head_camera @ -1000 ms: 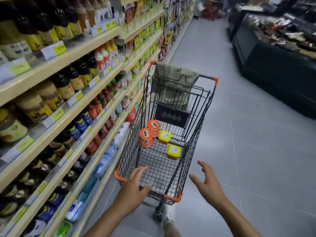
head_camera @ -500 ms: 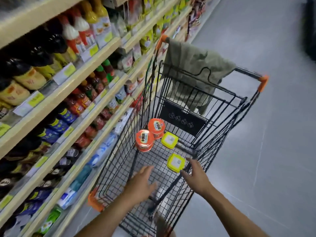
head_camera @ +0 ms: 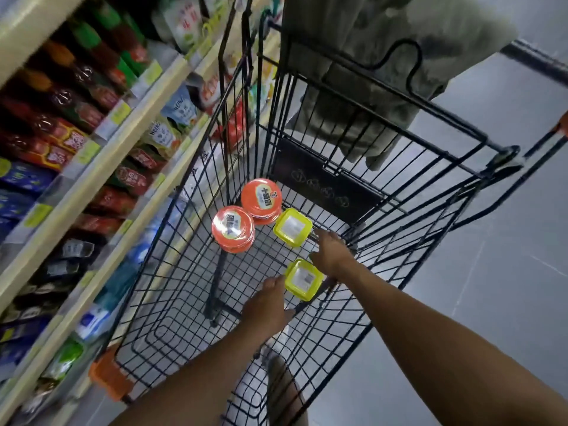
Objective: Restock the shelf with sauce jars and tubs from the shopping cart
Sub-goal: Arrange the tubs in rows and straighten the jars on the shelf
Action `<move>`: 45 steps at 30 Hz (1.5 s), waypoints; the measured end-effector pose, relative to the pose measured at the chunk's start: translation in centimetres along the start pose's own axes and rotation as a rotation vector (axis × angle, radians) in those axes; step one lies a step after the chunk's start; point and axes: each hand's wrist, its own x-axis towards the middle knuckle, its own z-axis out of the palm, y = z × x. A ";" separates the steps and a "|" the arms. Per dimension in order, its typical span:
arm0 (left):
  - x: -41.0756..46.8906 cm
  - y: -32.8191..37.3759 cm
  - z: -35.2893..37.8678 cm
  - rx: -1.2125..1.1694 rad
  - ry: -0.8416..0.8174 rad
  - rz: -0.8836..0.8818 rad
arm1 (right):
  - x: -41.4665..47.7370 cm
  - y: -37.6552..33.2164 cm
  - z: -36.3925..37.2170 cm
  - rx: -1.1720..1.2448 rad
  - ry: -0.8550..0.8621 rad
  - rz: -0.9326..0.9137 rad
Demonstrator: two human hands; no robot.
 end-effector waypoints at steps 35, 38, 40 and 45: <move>7.3 -2.5 9.9 -0.477 0.224 -0.257 | 13.6 -1.3 7.0 -0.584 0.118 -0.084; 5.7 -4.7 9.4 -0.517 0.240 -0.253 | 13.5 -1.6 7.1 -0.573 0.136 -0.088; 4.8 -6.0 8.7 -0.531 0.251 -0.238 | 13.4 -1.7 7.0 -0.538 0.137 -0.077; 3.1 -8.5 6.7 -0.519 0.223 -0.193 | 12.1 -1.3 5.7 -0.439 0.104 -0.107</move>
